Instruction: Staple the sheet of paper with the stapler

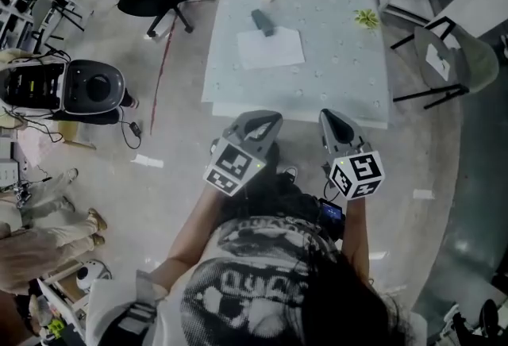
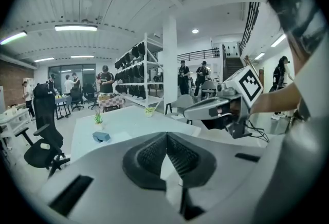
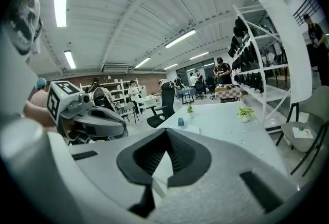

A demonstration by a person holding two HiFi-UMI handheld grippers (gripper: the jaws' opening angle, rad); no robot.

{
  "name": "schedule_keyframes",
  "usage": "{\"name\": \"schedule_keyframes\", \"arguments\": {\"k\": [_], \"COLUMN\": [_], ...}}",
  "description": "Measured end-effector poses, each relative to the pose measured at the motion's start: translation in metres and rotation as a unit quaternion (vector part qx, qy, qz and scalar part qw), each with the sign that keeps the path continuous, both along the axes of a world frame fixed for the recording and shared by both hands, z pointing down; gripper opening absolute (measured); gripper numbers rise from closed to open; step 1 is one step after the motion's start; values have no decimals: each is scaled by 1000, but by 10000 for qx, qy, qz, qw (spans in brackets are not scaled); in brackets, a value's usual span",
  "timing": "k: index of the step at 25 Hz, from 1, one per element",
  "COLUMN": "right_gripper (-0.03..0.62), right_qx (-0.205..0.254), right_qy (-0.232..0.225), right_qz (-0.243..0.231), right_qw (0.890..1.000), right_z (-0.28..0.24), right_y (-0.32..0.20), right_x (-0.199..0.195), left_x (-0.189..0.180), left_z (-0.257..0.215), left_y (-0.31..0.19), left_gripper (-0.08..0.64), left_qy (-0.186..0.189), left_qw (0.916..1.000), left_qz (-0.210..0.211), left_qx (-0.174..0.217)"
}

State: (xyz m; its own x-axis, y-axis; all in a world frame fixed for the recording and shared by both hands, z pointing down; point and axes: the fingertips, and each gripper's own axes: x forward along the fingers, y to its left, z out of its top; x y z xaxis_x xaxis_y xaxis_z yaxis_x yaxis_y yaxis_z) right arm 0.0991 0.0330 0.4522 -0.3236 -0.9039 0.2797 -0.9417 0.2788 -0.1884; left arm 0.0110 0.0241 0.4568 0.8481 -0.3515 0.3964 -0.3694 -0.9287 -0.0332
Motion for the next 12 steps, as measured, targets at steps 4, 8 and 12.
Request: {"name": "schedule_keyframes", "arguments": {"k": [4, 8, 12], "right_gripper": [-6, -6, -6], "right_qx": [72, 164, 218], "right_qy": [88, 183, 230], "right_qz": [-23, 19, 43], "right_qw": [9999, 9997, 9995], "right_z": [7, 6, 1], "right_y": [17, 33, 47], "right_x": [6, 11, 9], "left_x": [9, 14, 11], "left_z": [5, 4, -1], "left_y": [13, 27, 37], "left_gripper": [-8, -8, -8], "left_qy": [-27, -12, 10], "left_qw": [10000, 9999, 9999], "left_qz": [24, 73, 106], "left_qx": [39, 84, 118]}}
